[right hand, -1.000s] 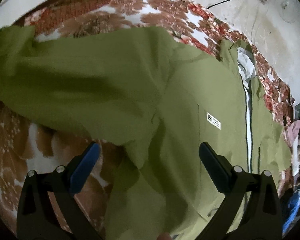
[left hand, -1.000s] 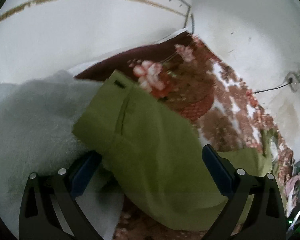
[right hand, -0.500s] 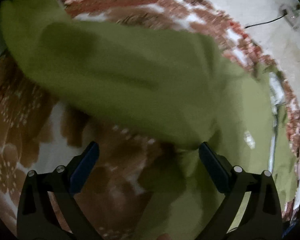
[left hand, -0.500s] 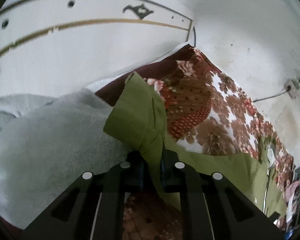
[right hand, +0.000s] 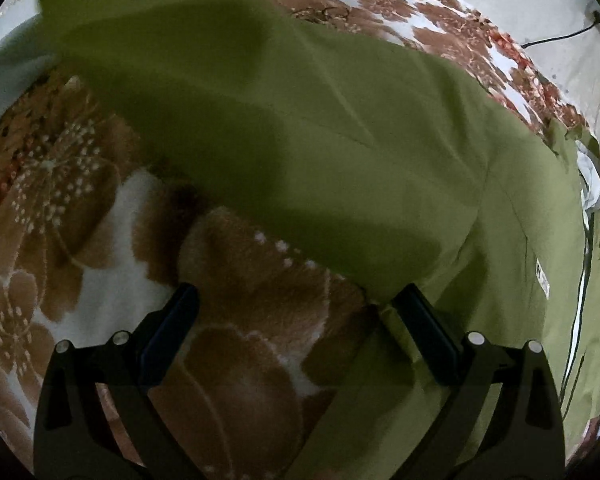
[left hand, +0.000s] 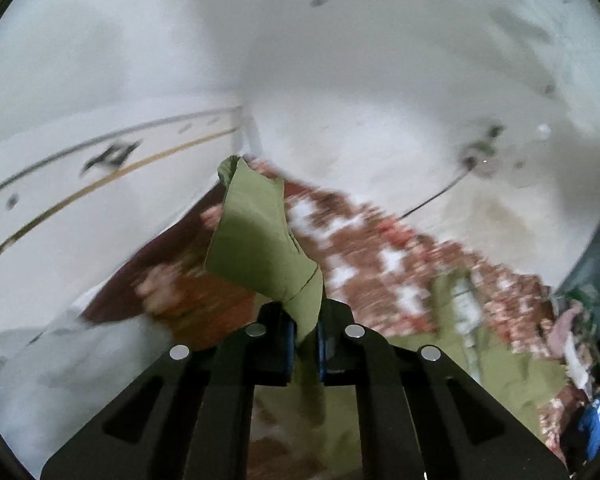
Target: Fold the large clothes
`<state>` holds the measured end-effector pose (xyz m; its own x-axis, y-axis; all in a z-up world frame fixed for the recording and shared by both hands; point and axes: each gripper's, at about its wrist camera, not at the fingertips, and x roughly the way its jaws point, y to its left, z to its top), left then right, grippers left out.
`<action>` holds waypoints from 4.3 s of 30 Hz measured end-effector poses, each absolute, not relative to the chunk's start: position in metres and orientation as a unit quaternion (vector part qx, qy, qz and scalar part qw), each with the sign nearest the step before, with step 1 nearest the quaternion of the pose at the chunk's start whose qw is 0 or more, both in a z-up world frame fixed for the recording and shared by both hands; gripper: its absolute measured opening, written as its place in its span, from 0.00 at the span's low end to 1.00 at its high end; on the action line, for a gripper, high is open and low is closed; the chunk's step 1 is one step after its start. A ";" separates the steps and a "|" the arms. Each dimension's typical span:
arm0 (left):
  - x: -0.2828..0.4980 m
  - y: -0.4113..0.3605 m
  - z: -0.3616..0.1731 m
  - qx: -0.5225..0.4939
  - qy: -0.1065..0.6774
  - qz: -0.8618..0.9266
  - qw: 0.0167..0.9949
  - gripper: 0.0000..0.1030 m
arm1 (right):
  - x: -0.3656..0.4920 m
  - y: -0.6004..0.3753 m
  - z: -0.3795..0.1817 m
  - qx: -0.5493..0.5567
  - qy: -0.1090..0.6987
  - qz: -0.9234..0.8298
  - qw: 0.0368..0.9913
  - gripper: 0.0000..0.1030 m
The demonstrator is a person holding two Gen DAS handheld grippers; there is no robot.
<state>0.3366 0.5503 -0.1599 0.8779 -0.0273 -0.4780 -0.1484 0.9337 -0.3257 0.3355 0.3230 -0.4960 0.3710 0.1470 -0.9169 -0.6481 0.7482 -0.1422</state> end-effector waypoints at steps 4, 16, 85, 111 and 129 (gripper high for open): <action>0.365 0.475 -0.124 -0.169 0.214 -0.025 0.962 0.06 | 0.336 0.317 -0.495 -0.229 0.511 0.254 0.789 0.95; 0.469 0.248 -0.115 -0.199 0.221 -0.159 0.942 0.06 | 0.344 0.299 -0.495 -0.175 0.535 0.295 0.772 0.96; 0.473 0.076 -0.505 0.073 0.570 -0.062 0.816 0.96 | 0.487 -0.261 -0.485 -0.074 0.583 -0.046 0.808 0.95; 0.427 -0.097 -0.409 0.048 0.513 -0.110 0.850 0.95 | 0.432 -0.463 -0.431 0.070 0.588 -0.066 0.803 0.95; 0.405 -0.330 -0.423 0.062 0.507 -0.146 0.847 0.95 | 0.491 -0.739 -0.433 0.310 0.590 -0.060 0.743 0.95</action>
<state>0.4054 -0.3296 -0.4232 0.4427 -0.1844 -0.8775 0.3095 0.9499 -0.0435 0.4912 -0.7395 -0.4330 0.2971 0.2766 -0.9139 0.4558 0.7999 0.3903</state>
